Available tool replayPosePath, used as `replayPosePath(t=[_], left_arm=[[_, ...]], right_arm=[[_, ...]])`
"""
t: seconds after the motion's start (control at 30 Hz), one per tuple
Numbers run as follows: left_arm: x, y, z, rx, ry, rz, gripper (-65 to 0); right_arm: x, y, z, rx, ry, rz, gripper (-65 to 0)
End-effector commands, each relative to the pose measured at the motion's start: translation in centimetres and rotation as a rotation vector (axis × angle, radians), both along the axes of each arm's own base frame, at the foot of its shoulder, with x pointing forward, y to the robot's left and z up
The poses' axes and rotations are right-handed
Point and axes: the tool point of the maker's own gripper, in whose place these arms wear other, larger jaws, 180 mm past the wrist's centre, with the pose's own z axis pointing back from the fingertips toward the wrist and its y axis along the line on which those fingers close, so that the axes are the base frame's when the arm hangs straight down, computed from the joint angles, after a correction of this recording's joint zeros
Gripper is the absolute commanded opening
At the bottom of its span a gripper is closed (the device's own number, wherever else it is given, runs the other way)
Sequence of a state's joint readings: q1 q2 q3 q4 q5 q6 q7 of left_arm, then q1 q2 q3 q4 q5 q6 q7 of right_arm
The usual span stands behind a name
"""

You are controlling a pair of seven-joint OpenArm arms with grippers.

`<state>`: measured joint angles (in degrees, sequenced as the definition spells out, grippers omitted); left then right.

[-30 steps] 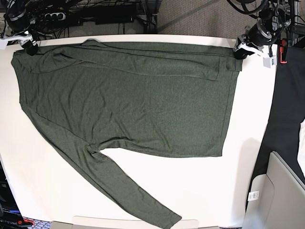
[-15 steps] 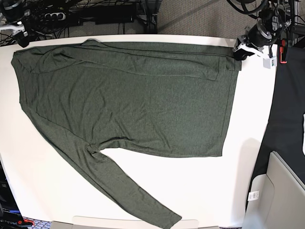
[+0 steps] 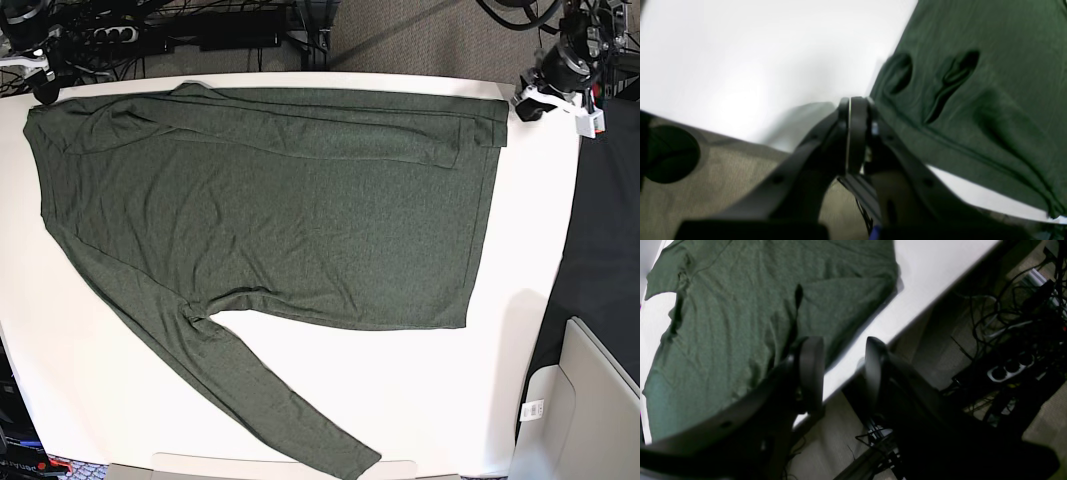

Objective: Fold the T-shirt properly
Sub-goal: 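Open both grippers and lift them off the shirt, then move both grippers down to the shirt's hem corners and grasp them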

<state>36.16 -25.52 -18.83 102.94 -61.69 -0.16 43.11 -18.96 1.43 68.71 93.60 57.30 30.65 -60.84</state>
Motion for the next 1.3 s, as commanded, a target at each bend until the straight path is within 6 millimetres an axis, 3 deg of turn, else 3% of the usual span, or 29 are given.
replayPosePath(t=[0.0, 0.17, 0.4, 0.57, 0.67, 0.9, 1.17, 1.27], left_arm=[[1.2, 0.5, 1.9, 0.023, -0.063, -0.009, -65.0], [3.8, 0.0, 4.8, 0.04, -0.168, -0.031, -65.0], [11.0, -1.2, 9.2, 0.006, -0.318, -0.08, -61.8], [15.5, -1.8, 11.0, -0.074, -0.362, -0.08, -56.9], [17.5, -1.3, 11.5, -0.102, -0.384, -0.059, -55.0], [21.7, -3.2, 10.7, -0.17, -0.365, -0.094, -49.9], [26.0, -3.9, 9.3, -0.197, -0.365, -0.063, -48.5], [27.4, -4.0, 8.6, -0.129, -0.366, -0.064, -48.5]], right_arm=[[0.6, -0.6, 1.5, -0.037, -0.043, 0.007, -43.3], [1.9, -1.0, 2.5, -0.059, -0.076, 0.017, -43.3], [6.9, 0.3, 10.6, -0.333, -0.173, 0.163, -43.3], [10.3, 0.3, 12.9, -0.439, -0.191, 0.222, -43.3], [12.6, 0.8, 13.2, -0.485, -0.176, 0.254, -43.3], [19.1, 2.3, 14.0, -0.613, -0.125, 0.352, -43.3], [26.1, 3.7, 13.0, -0.574, -0.114, 0.415, -43.3], [28.4, 4.7, 12.4, -0.554, -0.131, 0.445, -43.3]])
